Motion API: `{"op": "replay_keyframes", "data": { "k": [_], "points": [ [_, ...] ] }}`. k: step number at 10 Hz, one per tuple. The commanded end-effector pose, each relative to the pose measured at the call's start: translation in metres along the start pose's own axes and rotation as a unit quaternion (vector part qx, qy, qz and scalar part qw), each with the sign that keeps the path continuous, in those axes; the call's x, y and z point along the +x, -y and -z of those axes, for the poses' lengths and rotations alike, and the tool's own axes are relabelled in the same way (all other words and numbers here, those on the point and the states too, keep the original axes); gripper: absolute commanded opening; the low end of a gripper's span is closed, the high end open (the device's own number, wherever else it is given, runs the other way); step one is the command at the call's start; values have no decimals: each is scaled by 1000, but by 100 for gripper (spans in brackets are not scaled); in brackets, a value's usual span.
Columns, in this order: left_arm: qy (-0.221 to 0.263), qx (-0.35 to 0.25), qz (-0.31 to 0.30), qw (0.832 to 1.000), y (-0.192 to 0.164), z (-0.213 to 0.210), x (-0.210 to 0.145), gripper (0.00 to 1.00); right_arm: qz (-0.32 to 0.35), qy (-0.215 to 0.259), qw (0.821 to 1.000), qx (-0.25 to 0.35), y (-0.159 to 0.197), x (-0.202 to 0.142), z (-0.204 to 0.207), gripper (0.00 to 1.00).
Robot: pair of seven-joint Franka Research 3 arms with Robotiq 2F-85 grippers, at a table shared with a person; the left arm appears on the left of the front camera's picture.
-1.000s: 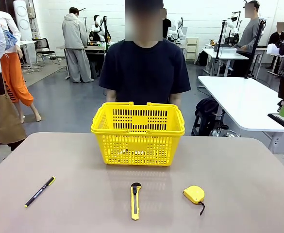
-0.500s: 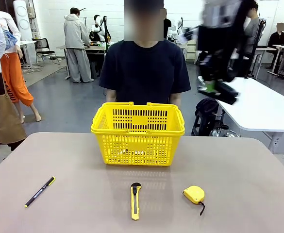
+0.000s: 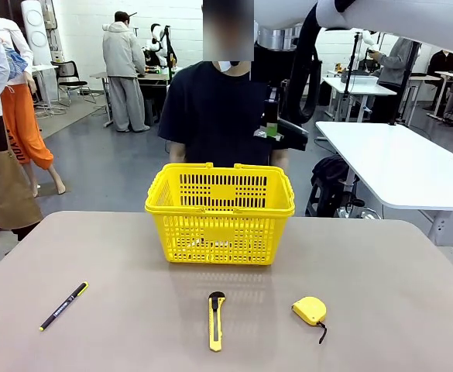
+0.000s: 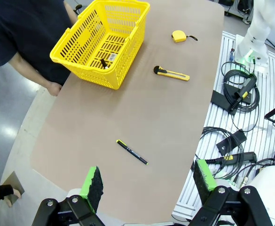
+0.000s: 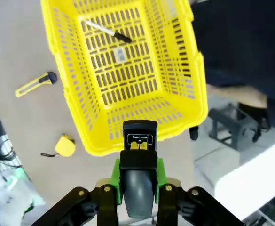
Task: Place the items the person wants into the basket.
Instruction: Pick up the item the person points to and place it in the Market Basket.
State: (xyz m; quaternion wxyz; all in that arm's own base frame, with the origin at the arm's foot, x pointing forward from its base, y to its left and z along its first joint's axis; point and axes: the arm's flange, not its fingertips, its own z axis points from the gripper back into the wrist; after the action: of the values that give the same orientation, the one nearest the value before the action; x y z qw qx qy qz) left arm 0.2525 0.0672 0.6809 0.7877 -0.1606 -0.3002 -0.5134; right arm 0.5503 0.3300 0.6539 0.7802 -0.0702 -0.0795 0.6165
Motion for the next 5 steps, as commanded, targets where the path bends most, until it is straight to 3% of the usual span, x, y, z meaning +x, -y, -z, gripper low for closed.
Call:
{"op": "replay_keyframes", "data": {
  "k": [1,5],
  "points": [
    [3,-2,2,1000,1,0,0,100,-40,10,998,45,11,26,2,32],
    [3,-2,2,1000,1,0,0,100,-87,32,988,126,10,49,23,32]
  ]
}}
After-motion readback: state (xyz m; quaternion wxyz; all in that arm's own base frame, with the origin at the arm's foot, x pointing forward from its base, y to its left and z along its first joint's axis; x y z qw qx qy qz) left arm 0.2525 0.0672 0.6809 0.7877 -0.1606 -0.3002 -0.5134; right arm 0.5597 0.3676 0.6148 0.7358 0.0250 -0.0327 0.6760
